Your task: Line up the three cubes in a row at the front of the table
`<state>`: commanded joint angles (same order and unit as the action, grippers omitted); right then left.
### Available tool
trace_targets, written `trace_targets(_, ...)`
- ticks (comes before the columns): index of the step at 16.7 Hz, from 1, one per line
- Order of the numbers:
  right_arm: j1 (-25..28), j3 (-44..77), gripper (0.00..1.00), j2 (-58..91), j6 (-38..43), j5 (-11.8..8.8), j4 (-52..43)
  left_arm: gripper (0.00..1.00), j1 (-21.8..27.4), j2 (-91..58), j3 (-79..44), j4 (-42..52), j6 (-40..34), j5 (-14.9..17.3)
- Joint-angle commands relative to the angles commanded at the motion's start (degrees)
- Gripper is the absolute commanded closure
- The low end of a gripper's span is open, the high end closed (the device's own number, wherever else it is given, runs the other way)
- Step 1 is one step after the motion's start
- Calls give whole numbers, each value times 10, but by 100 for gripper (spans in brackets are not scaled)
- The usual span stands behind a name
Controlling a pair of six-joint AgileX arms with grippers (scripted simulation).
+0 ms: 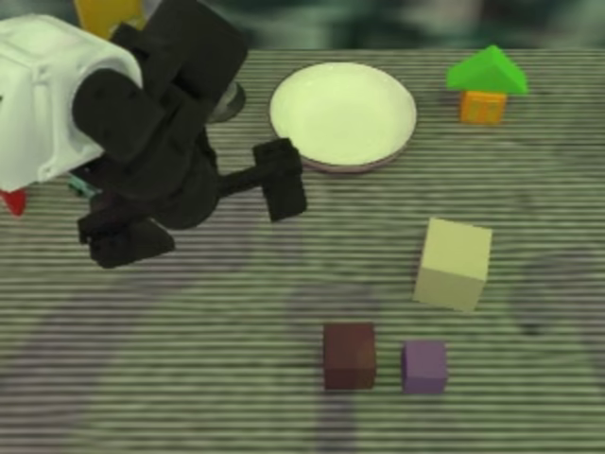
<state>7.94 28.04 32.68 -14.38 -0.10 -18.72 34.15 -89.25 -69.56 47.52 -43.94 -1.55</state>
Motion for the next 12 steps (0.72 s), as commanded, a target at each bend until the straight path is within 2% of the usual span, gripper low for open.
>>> trace_targets(7, 81, 315, 0, 440, -165, 1, -221, 0, -183, 444, 358, -210, 162, -3)
trace_targets(12, 132, 510, 0, 685, -266, 1, -357, 0, -282, 696, 560, -348, 303, 3)
